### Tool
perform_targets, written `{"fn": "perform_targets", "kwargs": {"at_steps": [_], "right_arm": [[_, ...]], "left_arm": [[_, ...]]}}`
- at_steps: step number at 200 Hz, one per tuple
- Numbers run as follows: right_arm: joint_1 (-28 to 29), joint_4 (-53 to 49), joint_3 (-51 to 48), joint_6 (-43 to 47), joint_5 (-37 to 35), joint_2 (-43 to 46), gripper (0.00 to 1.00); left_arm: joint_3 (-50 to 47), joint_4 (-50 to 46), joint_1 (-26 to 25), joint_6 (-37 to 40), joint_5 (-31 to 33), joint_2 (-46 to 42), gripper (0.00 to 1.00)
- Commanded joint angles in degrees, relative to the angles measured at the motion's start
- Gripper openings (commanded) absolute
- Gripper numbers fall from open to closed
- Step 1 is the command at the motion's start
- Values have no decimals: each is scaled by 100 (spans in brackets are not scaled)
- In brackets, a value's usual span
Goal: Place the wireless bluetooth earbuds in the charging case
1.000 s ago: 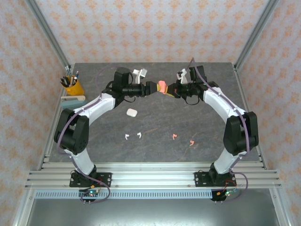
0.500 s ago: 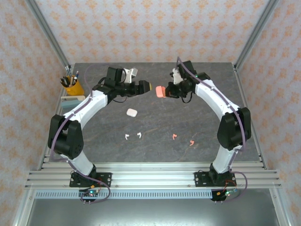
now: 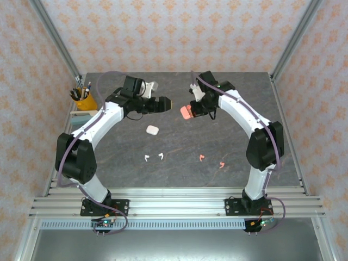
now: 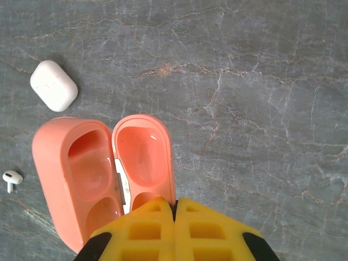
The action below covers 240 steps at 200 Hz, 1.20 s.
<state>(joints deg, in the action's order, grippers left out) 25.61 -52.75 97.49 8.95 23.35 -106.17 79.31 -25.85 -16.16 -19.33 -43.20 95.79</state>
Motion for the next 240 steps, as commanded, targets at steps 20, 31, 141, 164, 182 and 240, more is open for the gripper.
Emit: {"fn": "perform_targets", "kwargs": {"at_steps": [20, 31, 141, 164, 182, 240], "right_arm": [[-3, -587, 878, 835, 743, -322, 0], [-3, -810, 1106, 967, 941, -423, 0], [-3, -1362, 1396, 1405, 1518, -455, 0], [14, -1304, 1387, 1365, 1685, -493, 0], [37, -1225, 1330, 1315, 1755, -519, 0], [190, -1152, 1310, 1271, 1809, -636, 0]], "left_arm": [[1218, -1209, 160, 1094, -1910, 777, 84], [1558, -1835, 158, 1675, -2237, 940, 82], [2831, -4585, 160, 4133, -3439, 2177, 65], [2797, -4326, 156, 3947, -3432, 2155, 65], [2809, -4170, 152, 3793, -3424, 2163, 64], [2974, -4156, 88, 3709, -3397, 2242, 59]]}}
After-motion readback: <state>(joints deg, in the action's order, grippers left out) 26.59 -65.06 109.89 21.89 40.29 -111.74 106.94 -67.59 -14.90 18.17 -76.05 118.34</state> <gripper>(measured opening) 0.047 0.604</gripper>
